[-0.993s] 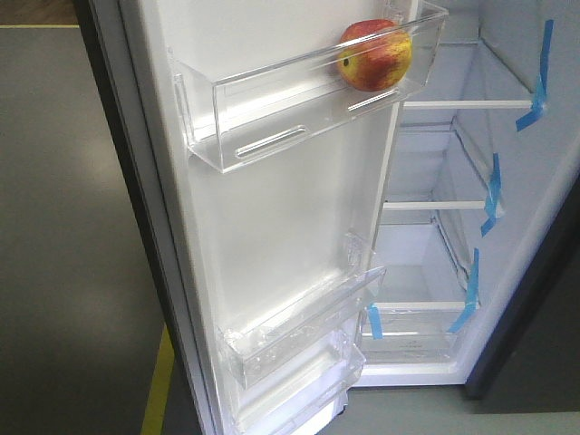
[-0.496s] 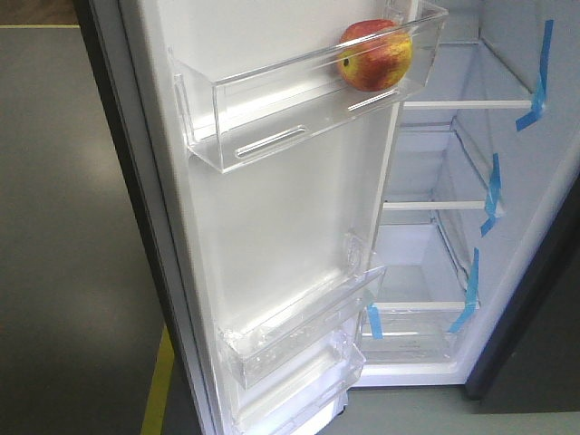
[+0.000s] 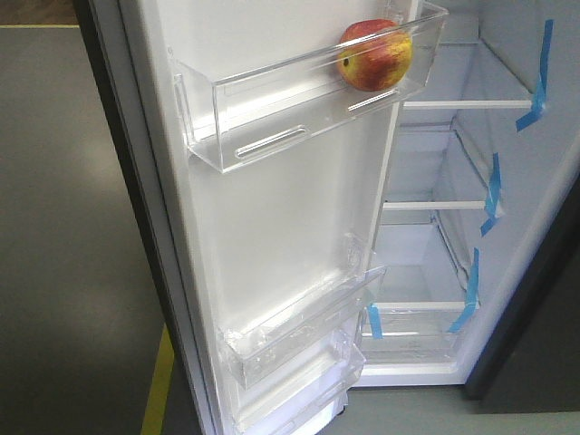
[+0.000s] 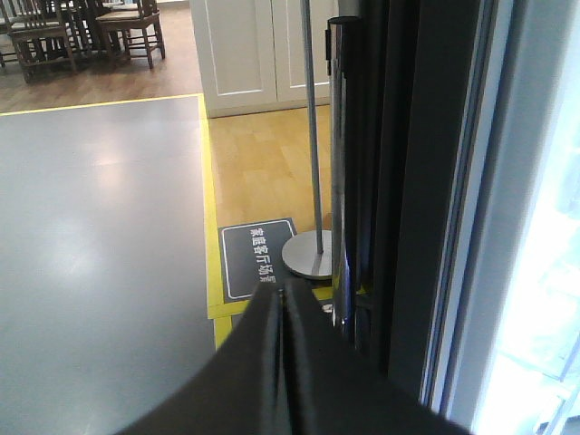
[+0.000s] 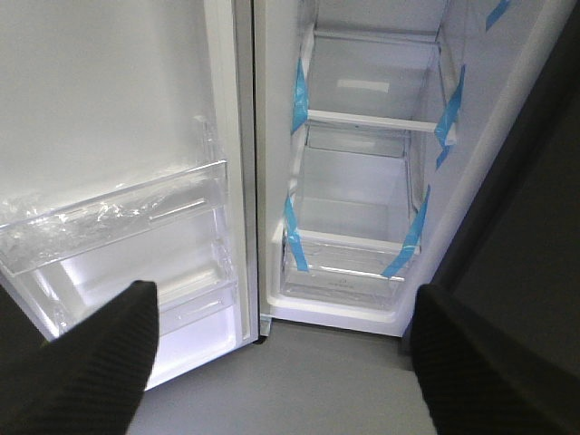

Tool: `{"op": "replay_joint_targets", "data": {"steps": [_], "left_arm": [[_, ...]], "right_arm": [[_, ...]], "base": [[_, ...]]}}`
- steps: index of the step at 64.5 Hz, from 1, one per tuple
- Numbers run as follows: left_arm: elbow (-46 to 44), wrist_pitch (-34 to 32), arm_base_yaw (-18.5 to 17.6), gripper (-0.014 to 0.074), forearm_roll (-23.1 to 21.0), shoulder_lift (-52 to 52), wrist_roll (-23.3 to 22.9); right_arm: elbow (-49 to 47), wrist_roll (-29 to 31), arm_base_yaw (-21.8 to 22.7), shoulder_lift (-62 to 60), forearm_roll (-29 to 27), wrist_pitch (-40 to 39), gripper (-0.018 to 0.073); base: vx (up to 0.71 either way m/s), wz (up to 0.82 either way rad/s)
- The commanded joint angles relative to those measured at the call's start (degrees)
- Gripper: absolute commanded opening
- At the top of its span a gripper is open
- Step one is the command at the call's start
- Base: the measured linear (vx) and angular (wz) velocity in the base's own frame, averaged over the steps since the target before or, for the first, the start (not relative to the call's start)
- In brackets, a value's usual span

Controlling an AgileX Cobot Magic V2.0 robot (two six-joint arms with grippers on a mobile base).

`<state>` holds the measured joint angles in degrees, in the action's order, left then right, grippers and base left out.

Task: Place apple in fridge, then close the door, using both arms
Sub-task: 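Withdraw the empty right gripper up and away from the door bin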

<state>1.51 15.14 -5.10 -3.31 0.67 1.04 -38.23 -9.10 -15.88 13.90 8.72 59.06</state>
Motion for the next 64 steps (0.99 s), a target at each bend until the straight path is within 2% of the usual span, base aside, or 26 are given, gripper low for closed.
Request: {"op": "replay_joint_targets", "data": {"steps": [1,17,23,28,33,36,46,64], "left_arm": [[1.1,-4.1,-0.3,-0.0005,-0.3,0.8,-0.3],[1.1,-4.9,-0.3,-0.0005,-0.1,0.8,-0.3],[1.0,-8.6,-0.3,-0.0005,-0.9,0.8,-0.5],[0.5,-14.2,-0.3,-0.0005,-1.6,0.8,-0.5],[0.2,-21.0,-0.3,-0.0005,-5.3,0.8,-1.0],[-1.1,-21.7,-0.3,-0.0005,-6.9,0.7,-1.9],[-10.6,-17.2,-0.3,-0.0005,-7.2,-3.8,-0.6],[-36.6,-9.3,-0.3,-0.0005,-6.7,-27.4,4.0]], "right_arm": [[-1.5,0.3,0.3,0.8,0.9,-1.6,0.0547],[-1.5,0.3,0.3,0.8,0.9,0.8,0.0547],[-1.5,0.3,0.3,0.8,0.9,0.8,0.0547],[-1.5,0.3,0.3,0.8,0.9,0.8,0.0547],[-1.5,0.3,0.3,0.8,0.9,0.8,0.0547],[-1.5,0.3,0.3,0.8,0.9,0.7,0.0547],[-1.5,0.3,0.3,0.8,0.9,0.7,0.0547],[-1.5,0.3,0.3,0.8,0.9,0.7,0.0547]], "base": [[0.00,0.00],[0.00,0.00],[0.00,0.00],[0.00,0.00],[0.00,0.00],[0.00,0.00],[0.00,0.00],[0.00,0.00]]}}
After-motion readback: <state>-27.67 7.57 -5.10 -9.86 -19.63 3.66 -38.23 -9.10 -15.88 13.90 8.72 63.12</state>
